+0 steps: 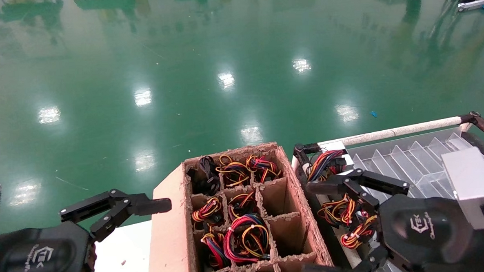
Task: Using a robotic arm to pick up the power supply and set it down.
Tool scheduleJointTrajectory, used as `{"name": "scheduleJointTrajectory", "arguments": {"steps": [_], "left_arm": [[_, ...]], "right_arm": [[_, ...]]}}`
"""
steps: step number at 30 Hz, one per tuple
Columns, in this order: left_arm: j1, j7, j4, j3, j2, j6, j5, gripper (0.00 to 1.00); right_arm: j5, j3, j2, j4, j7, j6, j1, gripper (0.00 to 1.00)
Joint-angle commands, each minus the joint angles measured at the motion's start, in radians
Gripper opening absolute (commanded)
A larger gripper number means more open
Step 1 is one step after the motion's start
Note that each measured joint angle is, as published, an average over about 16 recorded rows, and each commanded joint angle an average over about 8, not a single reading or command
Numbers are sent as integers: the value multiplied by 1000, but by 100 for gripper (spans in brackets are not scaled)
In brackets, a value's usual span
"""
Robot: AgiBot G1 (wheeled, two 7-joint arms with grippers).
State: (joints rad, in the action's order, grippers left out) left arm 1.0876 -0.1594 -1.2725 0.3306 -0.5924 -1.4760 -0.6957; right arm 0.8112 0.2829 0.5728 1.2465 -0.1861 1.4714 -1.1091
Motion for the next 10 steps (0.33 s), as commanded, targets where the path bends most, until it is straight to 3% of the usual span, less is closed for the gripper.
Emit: {"name": "scheduleJointTrajectory", "arguments": {"steps": [1, 10], "left_arm": [[0, 0, 0, 0, 0, 0, 0, 100], [0, 0, 0, 0, 0, 0, 0, 100]], "right_arm": [[-14, -1, 7, 7, 0, 4, 6, 100], [-68, -3, 32, 32, -1, 20, 29, 100]]}}
